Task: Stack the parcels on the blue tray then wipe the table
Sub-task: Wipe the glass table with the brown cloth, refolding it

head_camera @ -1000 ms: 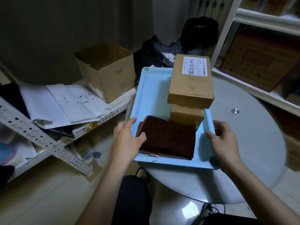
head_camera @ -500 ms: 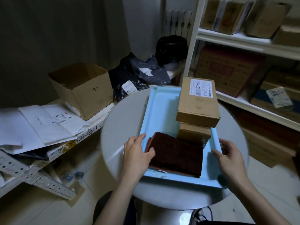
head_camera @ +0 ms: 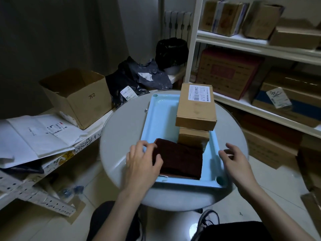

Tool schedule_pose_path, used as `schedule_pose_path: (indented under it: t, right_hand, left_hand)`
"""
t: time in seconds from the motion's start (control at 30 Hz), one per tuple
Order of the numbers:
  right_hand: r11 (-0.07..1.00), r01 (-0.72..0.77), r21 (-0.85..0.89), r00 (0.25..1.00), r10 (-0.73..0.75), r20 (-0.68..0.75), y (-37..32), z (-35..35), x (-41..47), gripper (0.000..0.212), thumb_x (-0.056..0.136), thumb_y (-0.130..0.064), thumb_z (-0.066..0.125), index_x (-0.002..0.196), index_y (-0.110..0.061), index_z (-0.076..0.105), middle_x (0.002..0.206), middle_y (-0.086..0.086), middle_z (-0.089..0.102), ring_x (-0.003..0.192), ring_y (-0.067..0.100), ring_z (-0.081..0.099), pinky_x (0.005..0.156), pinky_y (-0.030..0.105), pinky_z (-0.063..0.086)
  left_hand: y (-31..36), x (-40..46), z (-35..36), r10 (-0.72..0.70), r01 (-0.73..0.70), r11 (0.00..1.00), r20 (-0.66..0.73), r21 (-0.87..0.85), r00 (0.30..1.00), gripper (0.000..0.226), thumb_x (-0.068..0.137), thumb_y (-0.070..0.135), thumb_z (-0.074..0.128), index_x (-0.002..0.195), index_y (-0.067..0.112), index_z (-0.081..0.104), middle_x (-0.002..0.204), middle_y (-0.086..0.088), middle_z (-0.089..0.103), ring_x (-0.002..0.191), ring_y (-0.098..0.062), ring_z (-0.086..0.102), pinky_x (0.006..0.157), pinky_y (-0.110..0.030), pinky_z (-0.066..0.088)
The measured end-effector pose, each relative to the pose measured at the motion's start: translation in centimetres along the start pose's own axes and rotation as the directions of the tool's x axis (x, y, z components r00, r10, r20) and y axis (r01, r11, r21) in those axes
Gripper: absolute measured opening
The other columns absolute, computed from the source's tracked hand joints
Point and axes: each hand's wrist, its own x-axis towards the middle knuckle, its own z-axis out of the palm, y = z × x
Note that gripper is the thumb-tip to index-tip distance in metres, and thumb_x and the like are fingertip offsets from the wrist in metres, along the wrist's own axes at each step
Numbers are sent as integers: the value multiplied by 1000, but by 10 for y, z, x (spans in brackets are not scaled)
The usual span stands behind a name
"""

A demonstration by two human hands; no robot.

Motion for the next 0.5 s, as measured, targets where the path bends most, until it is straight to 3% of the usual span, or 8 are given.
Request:
schedule_pose_path:
  t: [0.03,0.1,0.17,0.27,0.37,0.5]
  right_hand:
    - [1000,31,-7,999,-31,-37,-2,-6,-4,43,97,-27,56,138,-17,50,128,6,59,104,17,55,91,39,48]
    - [994,110,-11,989,-111,-102,-6,-18,-13,28,96,-22,55,122,-17,63,117,1,64,103,17,58,86,35,47]
    - [980,195,-29,972,-197,-128,-7,-24,-25,17,94,-18,56,102,-18,71,100,-4,69,96,17,61,84,35,48]
    - [909,365,-203,927,-375,-15,4,-13,-46,13,88,-10,63,85,-16,74,87,-3,68,90,18,58,80,31,41]
    - [814,461,-353,885,-450,118,25,3,-58,12,86,-9,66,82,-17,74,91,-4,67,98,13,43,83,18,27]
    - [810,468,-353,878,-472,82,29,2,-61,13,88,-10,65,86,-18,74,96,-7,68,103,16,46,86,18,28]
  left_hand:
    - [6,-4,0,81,-81,997,9,-9,997,10,85,32,60,90,23,60,95,5,58,91,-20,52,80,-34,41]
    - [19,-11,1,173,-174,985,68,12,983,20,85,35,56,72,24,47,69,10,48,73,-18,53,65,-31,37]
    - [25,-19,6,176,-181,983,126,34,976,30,84,40,55,65,24,37,59,9,42,64,-16,52,56,-30,32]
    - [27,-26,13,184,-196,978,156,68,971,33,83,42,53,63,24,34,59,9,41,64,-18,53,56,-32,36]
    - [27,-24,14,125,-157,980,236,121,964,34,87,45,47,64,23,37,65,8,44,72,-16,50,61,-32,31]
    - [31,-22,11,96,-131,984,264,118,960,34,90,48,42,66,24,36,68,8,45,75,-15,47,63,-33,32]
